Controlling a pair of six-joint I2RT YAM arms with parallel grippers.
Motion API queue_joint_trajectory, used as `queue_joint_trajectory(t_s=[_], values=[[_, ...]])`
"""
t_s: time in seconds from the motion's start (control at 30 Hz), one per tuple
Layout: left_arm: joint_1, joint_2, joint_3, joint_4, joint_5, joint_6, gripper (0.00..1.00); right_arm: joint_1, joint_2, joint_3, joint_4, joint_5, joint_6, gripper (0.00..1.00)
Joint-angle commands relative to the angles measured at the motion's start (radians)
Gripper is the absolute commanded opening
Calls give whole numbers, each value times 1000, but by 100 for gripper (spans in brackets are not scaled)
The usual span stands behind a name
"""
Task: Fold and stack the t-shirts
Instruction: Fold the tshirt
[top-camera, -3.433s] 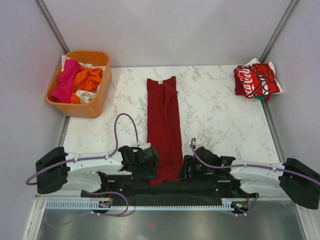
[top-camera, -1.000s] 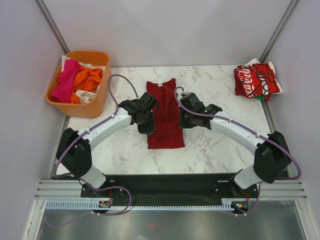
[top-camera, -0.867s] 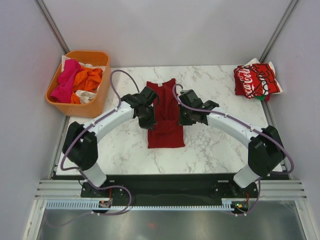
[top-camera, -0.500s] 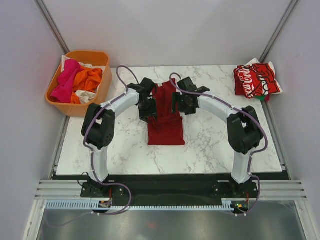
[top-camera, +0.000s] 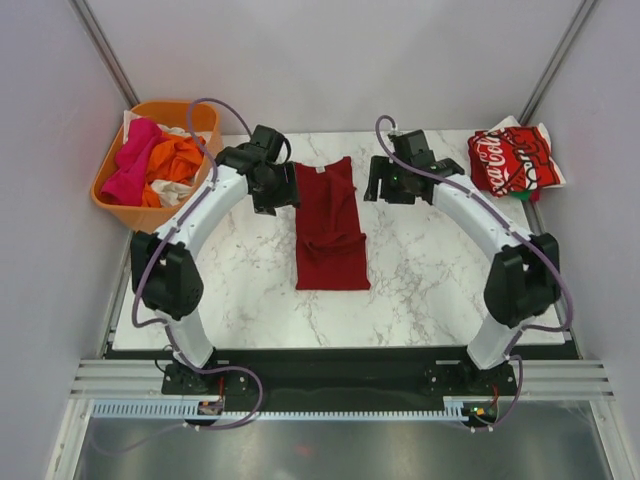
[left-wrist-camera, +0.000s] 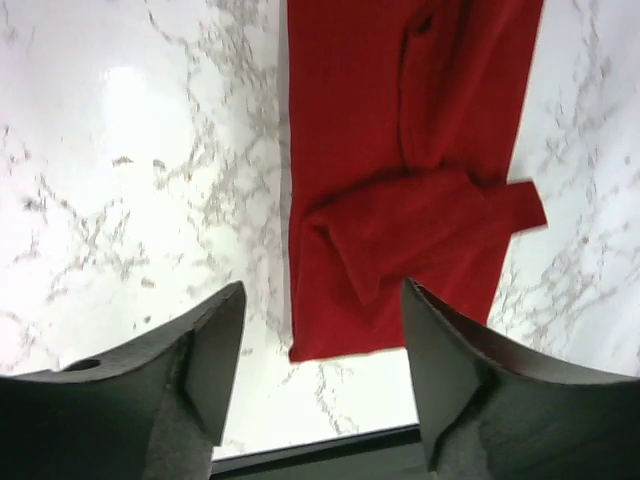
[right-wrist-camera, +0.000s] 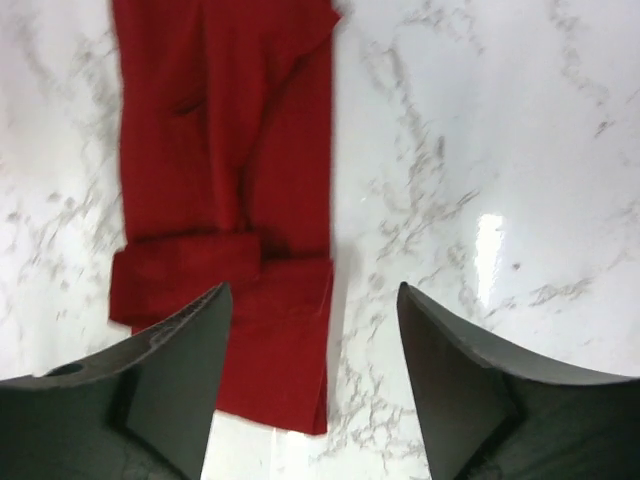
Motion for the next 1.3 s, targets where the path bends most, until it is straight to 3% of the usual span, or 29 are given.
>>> queue_joint_trajectory(t_s=[0.0, 0.03, 0.13, 0.2, 0.33, 0.43, 0.63, 1.27], values=[[-69, -187, -128, -4, -62, 14, 68, 29, -137, -194, 78, -199, 2, 71], [-109, -211, -202, 17, -58, 0, 65, 39, -152, -229, 98, -218, 14, 57], [-158, -288, -376, 163, -10, -16, 57, 79, -186, -338, 149, -258, 34, 30], [-184, -322, -470, 309, 37, -39, 52, 98, -189, -390, 190, -270, 61, 20], [-187, -325, -657, 473, 76, -94, 49, 150, -159, -396, 224, -325, 92, 20], [-191, -270, -701, 542, 76, -105, 47, 188, -98, -376, 254, -368, 123, 21], [-195, -202, -717, 570, 74, -105, 44, 226, -8, -335, 262, -353, 146, 21], [-197, -276, -921, 562, 7, -131, 41, 251, 174, -215, 264, -282, 117, 21]])
